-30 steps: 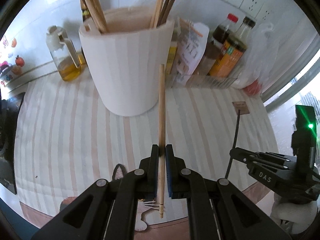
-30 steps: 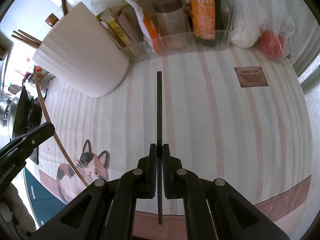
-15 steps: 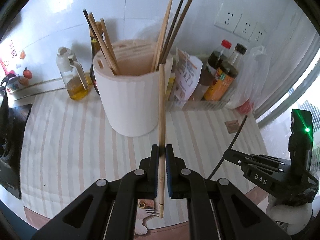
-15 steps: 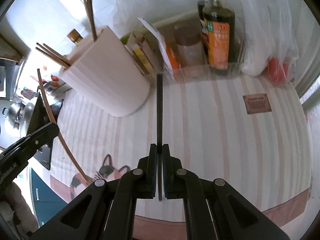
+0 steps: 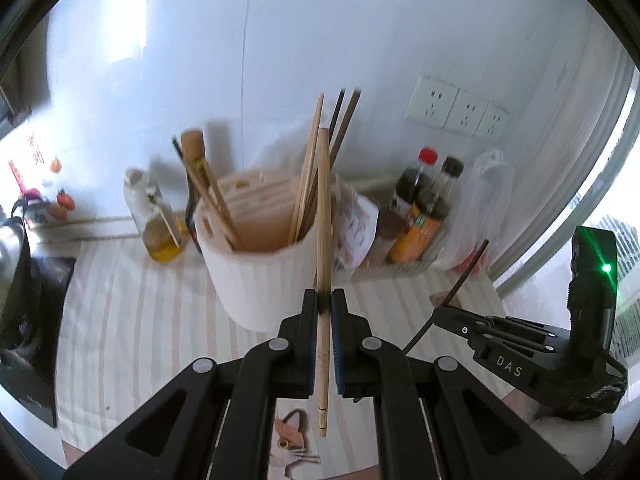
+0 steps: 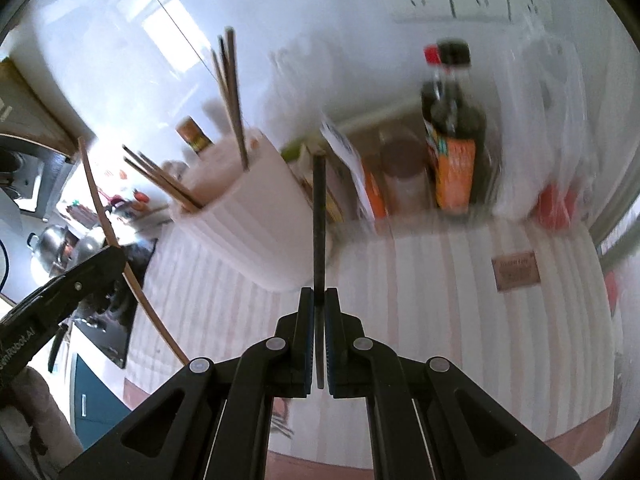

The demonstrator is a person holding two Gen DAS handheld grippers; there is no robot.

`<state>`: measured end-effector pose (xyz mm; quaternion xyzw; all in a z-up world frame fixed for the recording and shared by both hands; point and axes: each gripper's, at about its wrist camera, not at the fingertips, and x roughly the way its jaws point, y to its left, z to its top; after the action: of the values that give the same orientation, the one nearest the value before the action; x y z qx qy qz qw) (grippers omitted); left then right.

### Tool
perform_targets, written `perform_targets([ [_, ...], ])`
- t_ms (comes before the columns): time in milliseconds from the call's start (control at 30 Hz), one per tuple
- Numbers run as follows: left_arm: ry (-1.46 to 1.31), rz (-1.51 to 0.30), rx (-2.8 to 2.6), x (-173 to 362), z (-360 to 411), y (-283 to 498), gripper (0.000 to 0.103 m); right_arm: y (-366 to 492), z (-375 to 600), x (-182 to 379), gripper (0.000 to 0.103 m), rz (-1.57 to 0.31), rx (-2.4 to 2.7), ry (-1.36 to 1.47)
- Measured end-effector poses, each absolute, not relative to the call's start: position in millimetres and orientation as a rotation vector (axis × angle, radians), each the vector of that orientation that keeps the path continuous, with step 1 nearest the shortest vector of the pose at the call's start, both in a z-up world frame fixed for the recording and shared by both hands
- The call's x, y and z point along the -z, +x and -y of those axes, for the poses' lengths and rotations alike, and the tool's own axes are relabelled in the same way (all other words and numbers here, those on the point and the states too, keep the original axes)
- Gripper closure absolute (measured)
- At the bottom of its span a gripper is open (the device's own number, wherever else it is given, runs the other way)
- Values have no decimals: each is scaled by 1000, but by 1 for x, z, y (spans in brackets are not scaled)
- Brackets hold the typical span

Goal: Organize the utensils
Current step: 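Lift both chopsticks off the cloth and carry them to the cream holder, then lower both chopsticks into the holder and open both tools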

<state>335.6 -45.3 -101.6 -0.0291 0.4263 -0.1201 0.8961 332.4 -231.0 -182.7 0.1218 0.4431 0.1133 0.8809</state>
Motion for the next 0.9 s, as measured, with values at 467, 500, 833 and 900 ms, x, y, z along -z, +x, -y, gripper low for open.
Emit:
perform_targets([
  [467,-48,-763,219,48,39,362,99,352,205,88,98,-747,-316,213],
  [500,-44,-756,216,45,38,365,99,354,202,80,98,-732,-321,209],
  [833,-82,-705,194,18,23,391,99,368,187,29,98,-644,-347,188],
  [900,-91,-699,182,14,16,399,99,372,184,22,98,-633,-350,187],
])
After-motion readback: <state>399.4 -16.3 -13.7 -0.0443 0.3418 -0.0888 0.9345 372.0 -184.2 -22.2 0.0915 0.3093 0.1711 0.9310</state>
